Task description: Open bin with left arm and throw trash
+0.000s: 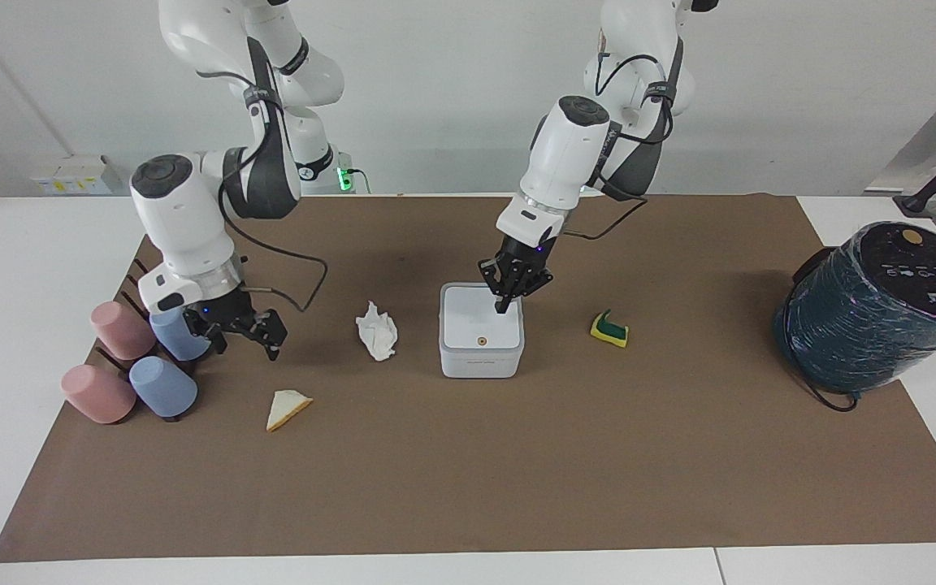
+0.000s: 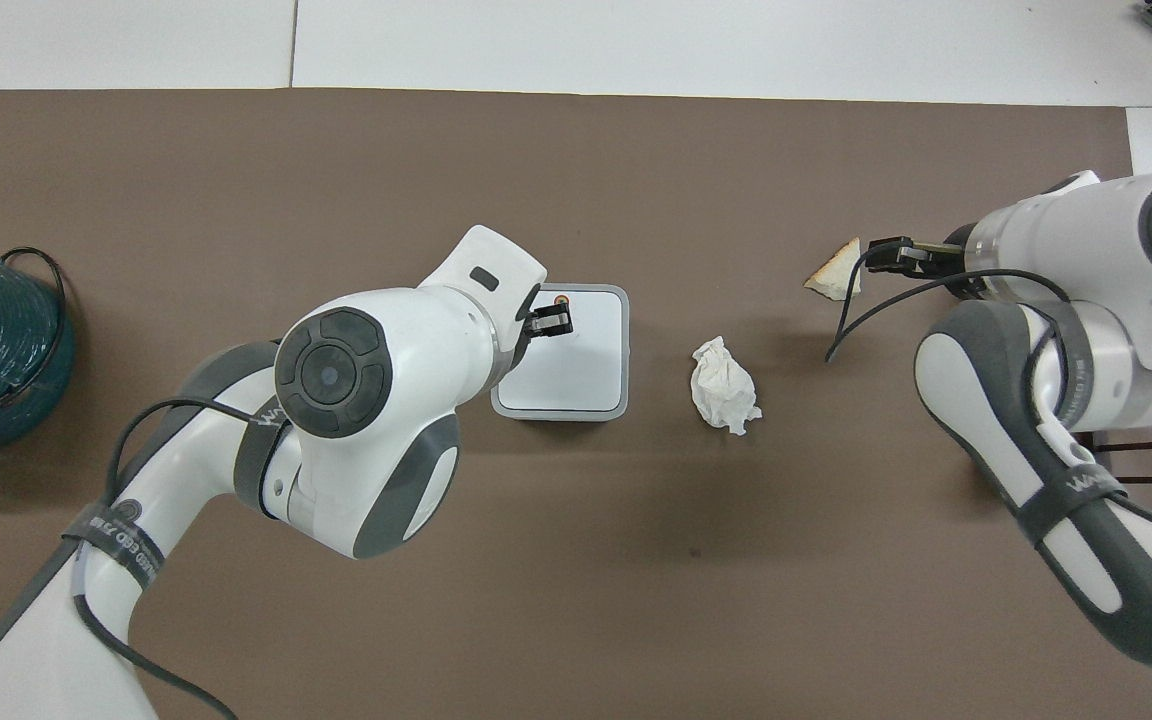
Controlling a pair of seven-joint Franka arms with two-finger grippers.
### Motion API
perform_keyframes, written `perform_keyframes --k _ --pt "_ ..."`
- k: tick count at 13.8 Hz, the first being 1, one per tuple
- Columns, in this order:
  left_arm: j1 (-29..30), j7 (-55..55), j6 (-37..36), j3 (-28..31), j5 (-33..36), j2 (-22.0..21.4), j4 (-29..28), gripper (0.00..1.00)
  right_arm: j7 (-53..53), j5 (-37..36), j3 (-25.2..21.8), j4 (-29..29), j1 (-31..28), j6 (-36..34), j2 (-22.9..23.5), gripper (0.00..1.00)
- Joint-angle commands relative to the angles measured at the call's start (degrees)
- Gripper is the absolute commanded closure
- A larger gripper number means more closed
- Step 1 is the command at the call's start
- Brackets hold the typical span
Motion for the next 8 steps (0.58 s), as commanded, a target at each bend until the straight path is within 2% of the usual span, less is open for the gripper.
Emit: perform_keyframes --k 1,5,7,8 --pt "-2.34 -0.40 6.33 0.96 -1.19 3.78 -0.57 0.98 1.61 0.07 0.32 0.90 -0.21 8.95 5.54 0.00" --pt "-3.66 -0.23 8.01 1.04 -1.19 7.83 -0.66 0.98 1.09 -0.02 0.32 0.82 -0.21 17.13 11.35 0.00" --pt "-3.93 -0.23 6.89 1.05 -1.19 8.19 0.38 0.94 1.08 -0.02 0.32 0.73 -0.12 23.98 13.99 0.00" --pt "-3.50 -0.23 5.22 1.05 -1.19 8.02 2.22 0.94 1.00 -0.02 0.32 0.73 -0.12 25.14 14.96 0.06"
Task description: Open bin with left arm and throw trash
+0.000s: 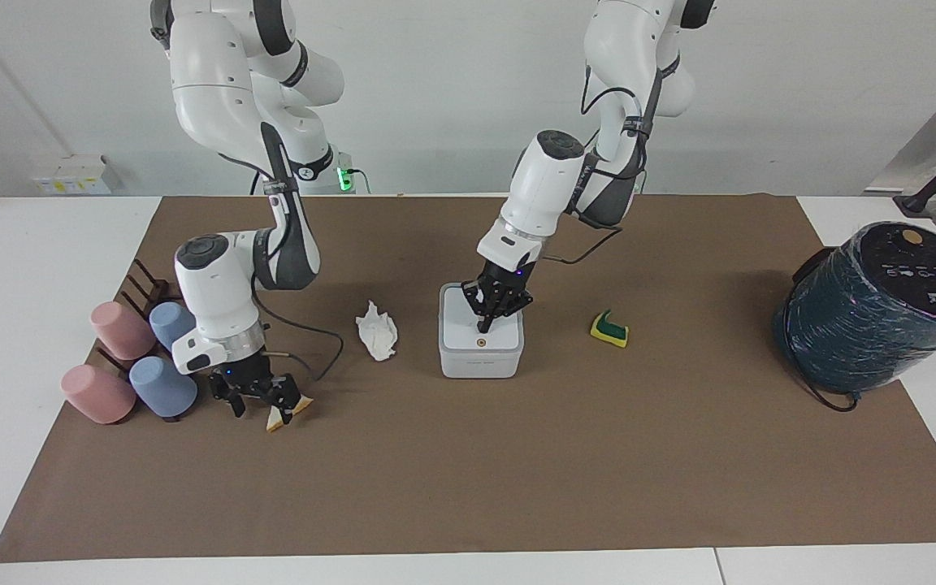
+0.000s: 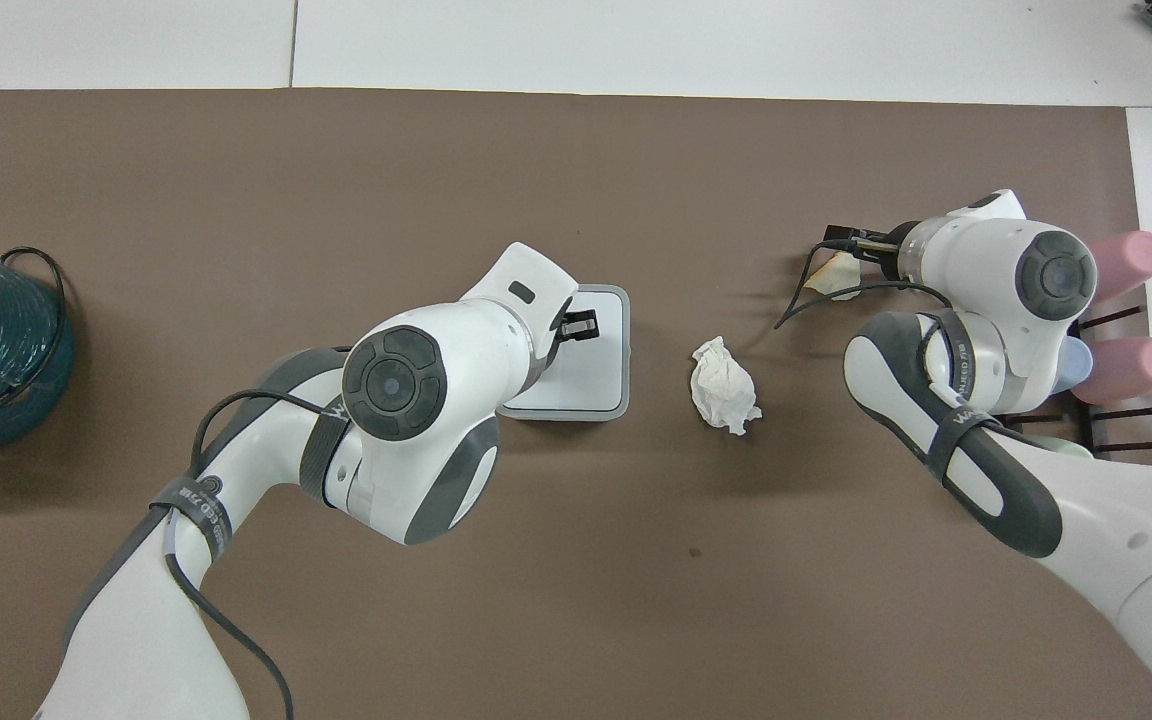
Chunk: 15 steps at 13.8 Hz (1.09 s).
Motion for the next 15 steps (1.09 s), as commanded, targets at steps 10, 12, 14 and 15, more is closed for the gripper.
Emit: perform_keyframes --k 10,12,14,15 --pt "12.50 8.34 -36.38 1.90 -0.46 -1.20 16.94 0.62 0.93 -0.20 0.30 0.76 2.68 2.01 1.54 1.00" --pt "14.36 10.38 -31.84 2.08 -0.46 -4.45 8.44 0.06 1.02 -0.20 0.39 1.29 3.03 -0.44 0.40 1.00" --pt "14.98 10.39 -23.49 2.08 -0.46 -7.44 -0.45 0.00 1.28 -0.20 0.39 1.38 3.48 -2.81 -0.83 1.00" --pt "15.16 10.39 -21.54 2.08 -0.46 -8.84 -3.97 0.00 1.45 -0.20 0.30 1.99 3.48 -4.65 -1.36 1.00"
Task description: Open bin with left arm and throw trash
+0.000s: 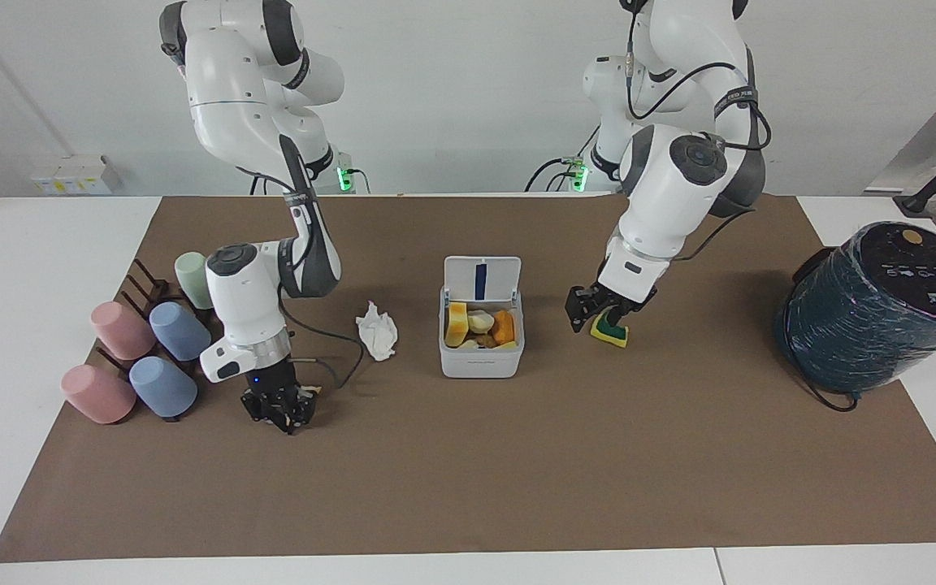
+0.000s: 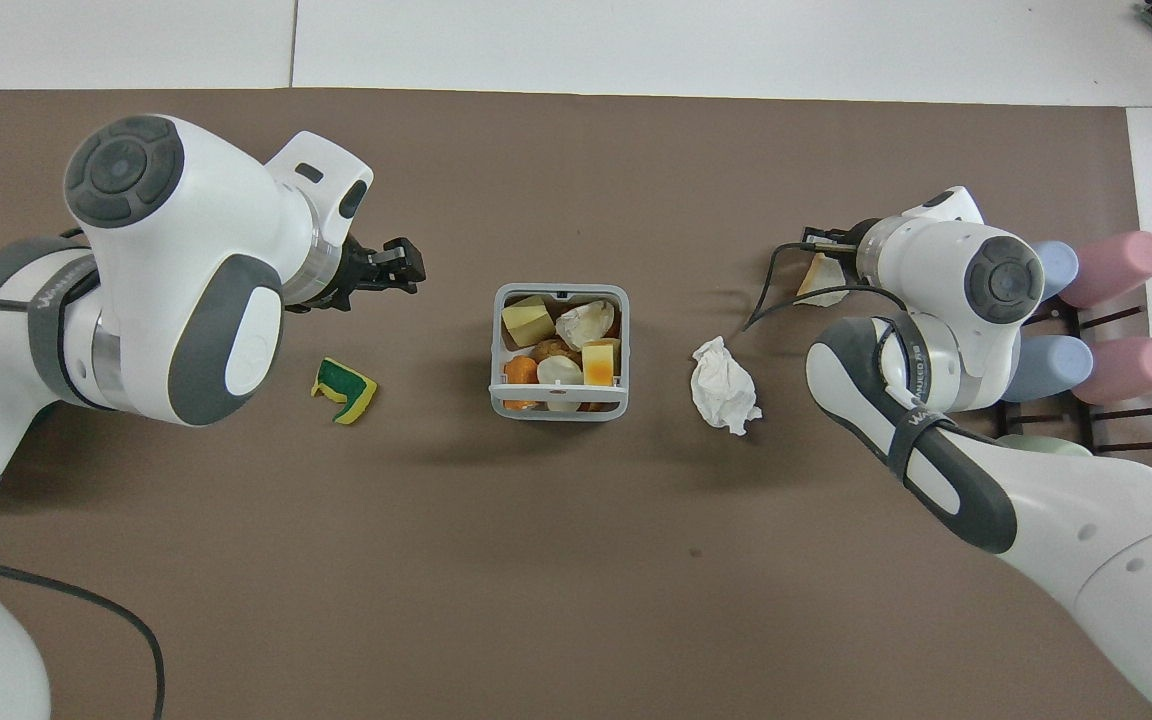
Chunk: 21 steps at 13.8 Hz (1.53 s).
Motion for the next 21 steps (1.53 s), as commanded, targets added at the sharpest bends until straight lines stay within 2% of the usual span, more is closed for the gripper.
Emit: perform_keyframes --k 1,3,5,10,12,15,16,17,19,20,21 --pt "1.42 1.20 5.80 -0.21 -0.31 -7.10 -12.74 0.00 1.45 -0.20 0.20 1.95 -0.03 -6.15 -2.45 1.00" --pt "3.36 5.75 6.16 -0.21 -0.30 -8.86 -16.88 0.00 3.72 -0.20 0.46 7.30 -0.03 -14.23 -2.72 1.00" --pt "5.12 6.30 9.74 -0.21 -0.30 -10.18 -21.36 0.00 7.93 -0.11 1.07 10.91 0.24 -19.43 -3.33 1.00" --pt "4.95 6.31 23.88 -0.29 -0.30 -8.17 -30.07 0.00 23.99 -0.72 1.16 12.33 8.56 -21.56 -5.97 1.00" --pt "4.51 6.22 26.28 -0.29 -0.39 -7.29 -30.78 0.00 31.04 -1.25 0.99 12.42 12.70 -21.39 -6.32 1.00" --pt "4.16 5.87 28.48 -0.38 -0.30 -4.92 -30.79 0.00 36.23 -4.84 0.90 13.30 17.71 -21.39 -6.41 1.00" --pt "3.90 5.95 28.92 -0.38 -0.30 -4.47 -30.79 0.05 39.04 -5.90 0.90 13.30 19.12 -21.56 -6.50 1.00" --pt "3.03 6.04 28.92 -0.38 -0.30 -4.30 -30.61 0.21 41.15 -6.78 0.99 13.30 20.53 -21.82 -6.67 1.00" --pt "2.75 6.22 28.84 -0.38 -0.30 -4.21 -30.08 0.60 41.88 -7.49 1.25 12.52 22.90 -23.14 -7.55 1.00" --pt "2.14 6.39 28.49 -0.38 -0.30 -4.12 -29.82 0.75 41.97 -7.49 1.16 12.16 24.04 -23.75 -7.81 1.00" --pt "2.14 6.39 27.62 -0.38 -0.30 -3.94 -28.17 0.87 41.97 -7.49 1.25 12.16 24.32 -24.11 -8.08 0.94"
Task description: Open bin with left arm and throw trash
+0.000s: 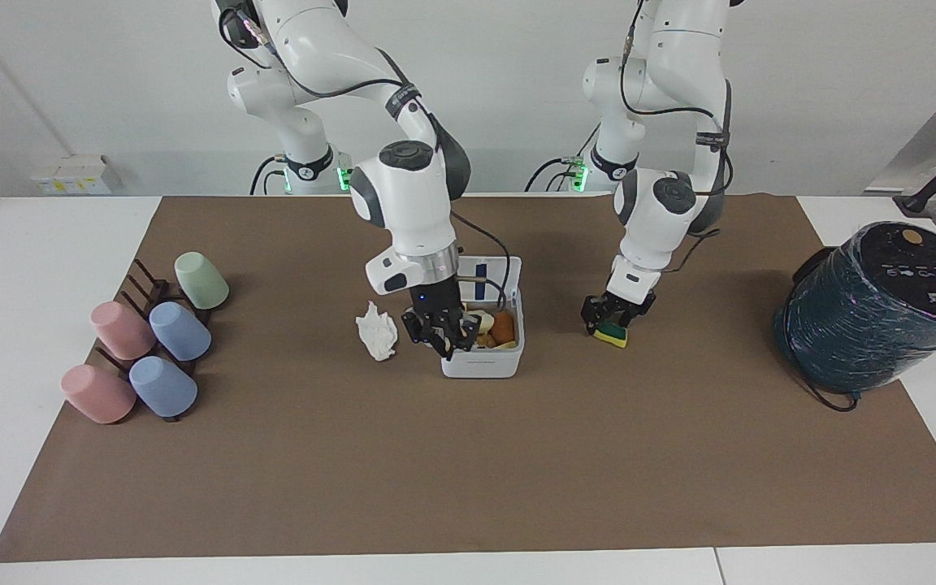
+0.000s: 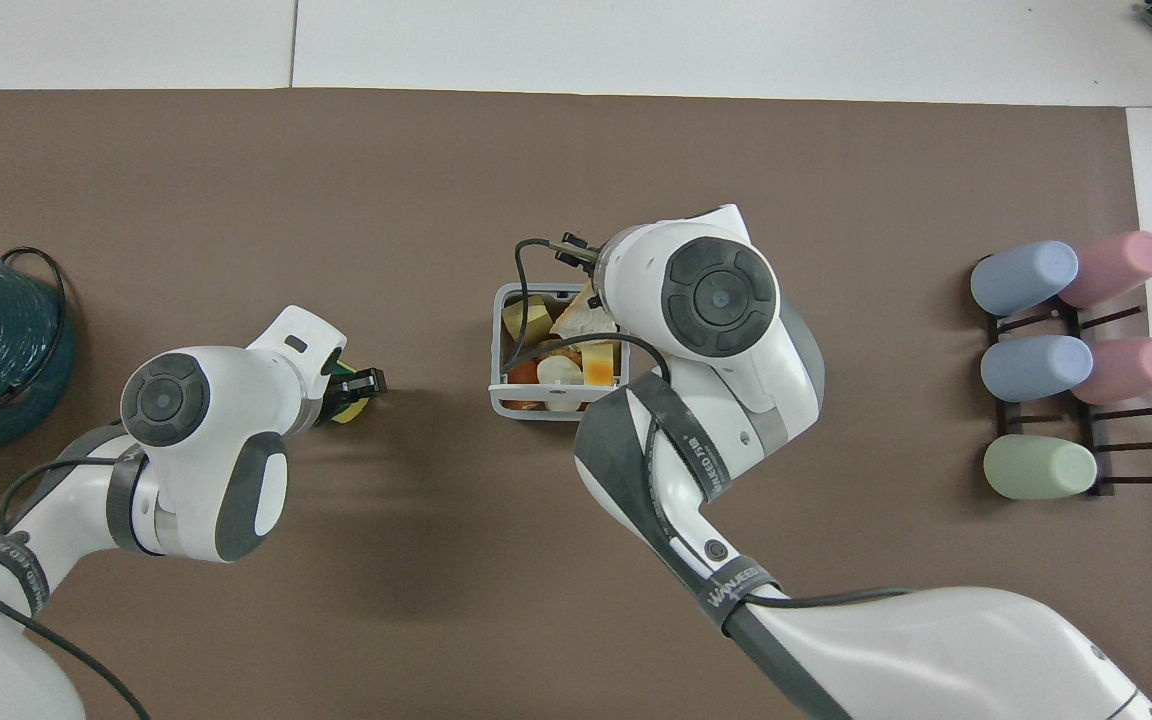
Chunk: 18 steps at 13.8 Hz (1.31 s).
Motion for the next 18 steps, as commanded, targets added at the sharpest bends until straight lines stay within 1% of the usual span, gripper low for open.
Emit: perform_keyframes --k 1,2,3,6,8,10,11,13,16,18 --pt "-1.35 0.62 -2.70 0.45 -0.31 1.21 3.76 0.98 1.52 -1.68 0.18 -0.93 0.54 -1.49 -1.64 0.36" --pt "-1.87 0.62 -6.56 0.54 -0.31 1.48 6.74 1.00 1.52 -1.68 0.27 -0.93 0.54 -1.67 -1.64 0.07" --pt "-1.96 0.62 -10.77 0.54 -0.05 1.92 9.99 1.00 1.52 -1.59 0.19 -0.85 0.54 -1.84 -1.64 0.06" --pt "-2.05 0.36 -20.01 0.45 2.23 4.11 19.75 1.00 1.52 -1.59 0.19 -0.76 0.37 -1.85 -1.64 0.00" --pt "-2.66 -0.17 -23.37 0.10 2.24 4.65 24.33 1.00 1.43 -1.59 0.19 -0.76 -0.33 -1.93 -1.64 0.00" --pt "-5.20 -1.57 -24.52 0.02 1.54 4.82 27.59 1.00 0.91 -1.59 -0.25 -1.28 -1.65 -2.72 -2.52 0.00" --pt "-6.95 -4.45 -24.53 0.02 1.45 5.34 29.43 1.00 0.38 -1.59 -0.17 -1.98 -2.79 -3.42 -3.13 0.00" --pt "-10.56 -9.81 -23.83 -0.07 1.44 6.58 32.16 1.00 -3.99 -1.59 -0.17 -6.18 -4.20 -3.78 -4.97 0.00" --pt "-14.96 -14.75 -22.25 -0.07 0.83 6.84 32.96 1.00 -14.27 -1.41 -0.08 -12.78 -7.80 -3.60 -7.44 0.00" --pt "-17.33 -14.94 -21.37 -0.07 0.48 6.93 32.35 0.96 -21.47 -1.06 -0.08 -17.26 -8.77 -3.17 -9.19 0.00"
